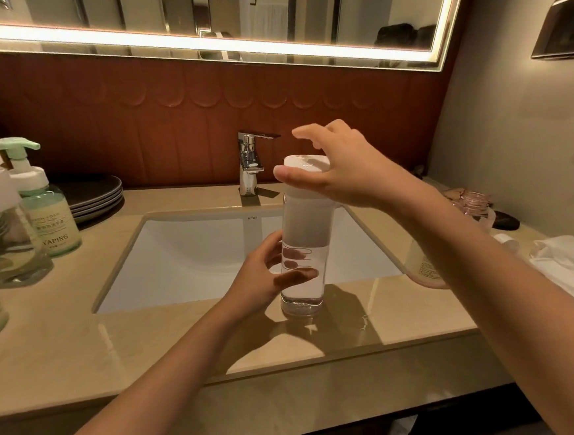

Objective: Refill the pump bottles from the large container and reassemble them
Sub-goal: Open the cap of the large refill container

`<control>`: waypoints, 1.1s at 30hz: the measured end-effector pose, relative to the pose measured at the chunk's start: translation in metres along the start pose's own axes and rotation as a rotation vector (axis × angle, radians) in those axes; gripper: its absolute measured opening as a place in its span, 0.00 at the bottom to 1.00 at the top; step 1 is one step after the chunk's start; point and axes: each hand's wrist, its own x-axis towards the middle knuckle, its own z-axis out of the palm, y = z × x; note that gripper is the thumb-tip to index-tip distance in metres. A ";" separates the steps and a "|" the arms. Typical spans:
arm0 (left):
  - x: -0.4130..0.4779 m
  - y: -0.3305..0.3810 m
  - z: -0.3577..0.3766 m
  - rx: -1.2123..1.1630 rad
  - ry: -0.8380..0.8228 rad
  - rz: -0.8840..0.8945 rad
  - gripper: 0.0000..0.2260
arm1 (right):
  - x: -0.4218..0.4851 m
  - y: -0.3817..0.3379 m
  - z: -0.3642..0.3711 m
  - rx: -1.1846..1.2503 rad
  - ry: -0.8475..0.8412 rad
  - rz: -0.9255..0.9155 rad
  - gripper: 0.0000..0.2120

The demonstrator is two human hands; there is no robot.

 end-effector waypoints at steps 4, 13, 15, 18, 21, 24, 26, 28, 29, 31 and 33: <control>0.000 0.001 0.000 -0.007 0.002 0.002 0.22 | 0.001 0.005 0.009 0.012 0.003 -0.011 0.30; -0.002 0.001 0.000 0.005 0.013 -0.007 0.31 | -0.006 0.002 0.001 0.061 -0.039 -0.105 0.37; -0.002 0.003 0.001 0.001 0.010 -0.014 0.30 | -0.004 -0.001 0.003 -0.029 0.028 -0.068 0.38; -0.002 0.003 0.001 0.010 0.015 -0.024 0.29 | -0.002 0.001 0.008 -0.055 0.042 -0.034 0.33; -0.002 0.003 0.001 0.022 0.021 -0.021 0.31 | -0.003 0.003 0.006 0.092 -0.025 -0.086 0.25; -0.001 0.002 0.001 0.021 0.028 -0.025 0.33 | -0.005 0.005 -0.003 0.167 -0.159 -0.121 0.27; -0.001 0.002 0.002 0.015 0.033 -0.031 0.32 | -0.007 0.005 -0.004 0.128 -0.168 -0.133 0.30; -0.001 0.003 0.002 0.018 0.030 -0.036 0.31 | -0.005 0.006 0.000 0.059 -0.096 -0.110 0.34; -0.002 0.004 0.002 0.021 0.024 -0.034 0.31 | -0.003 0.006 0.003 0.011 -0.050 -0.087 0.35; -0.003 0.004 0.002 0.019 0.018 -0.028 0.30 | -0.001 0.006 0.008 -0.064 0.021 -0.054 0.35; -0.004 0.004 0.001 0.017 0.021 -0.027 0.31 | -0.001 0.007 0.011 -0.050 0.037 -0.074 0.31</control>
